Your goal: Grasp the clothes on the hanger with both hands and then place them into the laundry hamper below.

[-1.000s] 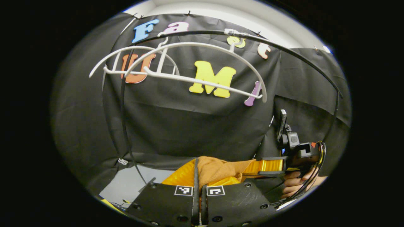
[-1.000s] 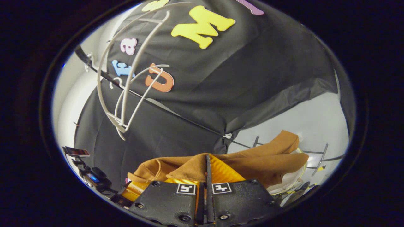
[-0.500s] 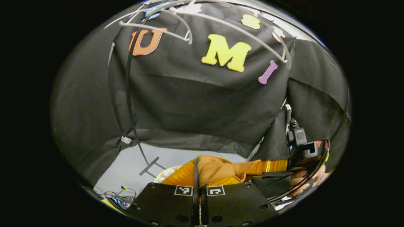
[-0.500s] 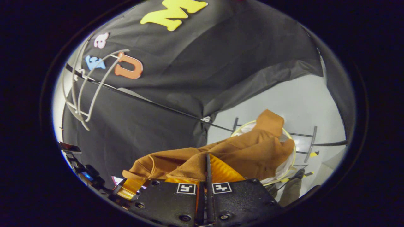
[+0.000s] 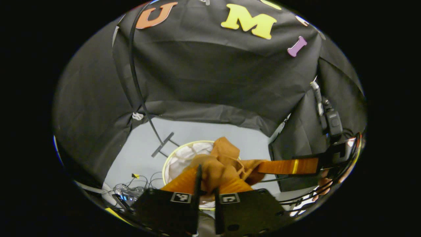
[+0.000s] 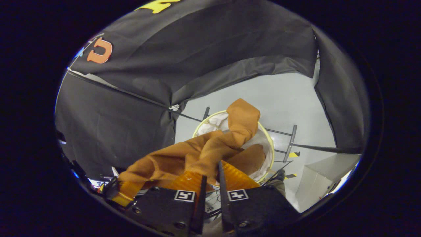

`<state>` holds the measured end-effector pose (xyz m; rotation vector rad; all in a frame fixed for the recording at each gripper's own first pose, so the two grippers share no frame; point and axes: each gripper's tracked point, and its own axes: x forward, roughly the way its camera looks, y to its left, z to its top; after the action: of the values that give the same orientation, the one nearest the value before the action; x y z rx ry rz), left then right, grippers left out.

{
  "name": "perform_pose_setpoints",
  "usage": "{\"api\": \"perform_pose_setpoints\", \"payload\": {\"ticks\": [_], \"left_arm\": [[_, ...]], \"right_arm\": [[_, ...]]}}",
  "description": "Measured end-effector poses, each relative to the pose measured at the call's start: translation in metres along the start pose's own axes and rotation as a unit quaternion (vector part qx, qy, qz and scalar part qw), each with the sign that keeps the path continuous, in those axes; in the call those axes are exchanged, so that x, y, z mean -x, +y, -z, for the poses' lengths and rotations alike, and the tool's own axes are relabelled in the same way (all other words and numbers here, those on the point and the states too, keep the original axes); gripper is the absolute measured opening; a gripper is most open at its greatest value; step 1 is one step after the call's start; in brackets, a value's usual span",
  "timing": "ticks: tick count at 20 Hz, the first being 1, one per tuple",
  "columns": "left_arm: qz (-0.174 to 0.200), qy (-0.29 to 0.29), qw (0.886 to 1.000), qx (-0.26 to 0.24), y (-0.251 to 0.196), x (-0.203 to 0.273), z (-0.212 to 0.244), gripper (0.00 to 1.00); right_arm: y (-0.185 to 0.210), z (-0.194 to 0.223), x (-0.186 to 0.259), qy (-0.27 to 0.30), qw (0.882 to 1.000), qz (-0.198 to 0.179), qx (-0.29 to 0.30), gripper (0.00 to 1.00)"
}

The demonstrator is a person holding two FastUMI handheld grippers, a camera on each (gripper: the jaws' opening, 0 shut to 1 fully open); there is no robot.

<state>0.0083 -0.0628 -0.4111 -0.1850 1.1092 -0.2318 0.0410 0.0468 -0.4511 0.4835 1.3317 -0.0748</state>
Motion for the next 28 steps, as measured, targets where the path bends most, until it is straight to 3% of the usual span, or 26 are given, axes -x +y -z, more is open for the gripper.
{"api": "perform_pose_setpoints", "payload": {"ticks": [2,3,6,7,9,14,19,22,26,27,28], "left_arm": [[-0.001,0.017,1.0,0.007,0.001,-0.008,0.008,0.58],[-0.003,0.017,1.0,0.007,0.003,-0.009,0.007,0.46],[-0.014,0.009,1.0,0.011,0.007,0.004,0.004,0.94],[-0.018,0.003,1.0,0.013,0.008,0.013,0.001,0.94],[-0.032,-0.012,0.999,0.012,0.013,0.027,-0.011,1.0],[-0.054,-0.079,0.995,-0.006,0.011,0.076,-0.054,0.98],[-0.056,-0.169,0.984,-0.022,0.005,0.133,-0.093,1.0],[-0.068,-0.238,0.968,-0.044,0.0,0.174,-0.12,0.97],[-0.075,-0.338,0.935,-0.071,-0.019,0.244,-0.152,0.97],[-0.075,-0.362,0.926,-0.077,-0.025,0.263,-0.158,0.92],[-0.077,-0.383,0.917,-0.079,-0.036,0.278,-0.16,1.0]], "right_arm": [[-0.008,-0.004,0.007,-0.014,0.999,0.018,0.031,0.42],[-0.01,-0.007,0.011,-0.023,0.998,0.03,0.048,0.5],[-0.018,-0.018,0.023,-0.055,0.991,0.069,0.097,0.68],[-0.021,-0.022,0.025,-0.069,0.988,0.078,0.11,0.74],[-0.025,-0.03,0.042,-0.1,0.983,0.085,0.127,0.74],[-0.007,-0.053,0.103,-0.177,0.968,0.077,0.157,0.74],[0.026,-0.071,0.17,-0.278,0.941,0.053,0.186,0.74],[0.047,-0.077,0.212,-0.332,0.924,0.025,0.187,0.74],[0.065,-0.087,0.271,-0.422,0.884,-0.002,0.201,0.73],[0.069,-0.086,0.275,-0.442,0.873,-0.006,0.206,0.73],[0.072,-0.086,0.282,-0.458,0.864,-0.008,0.209,0.74]]}}
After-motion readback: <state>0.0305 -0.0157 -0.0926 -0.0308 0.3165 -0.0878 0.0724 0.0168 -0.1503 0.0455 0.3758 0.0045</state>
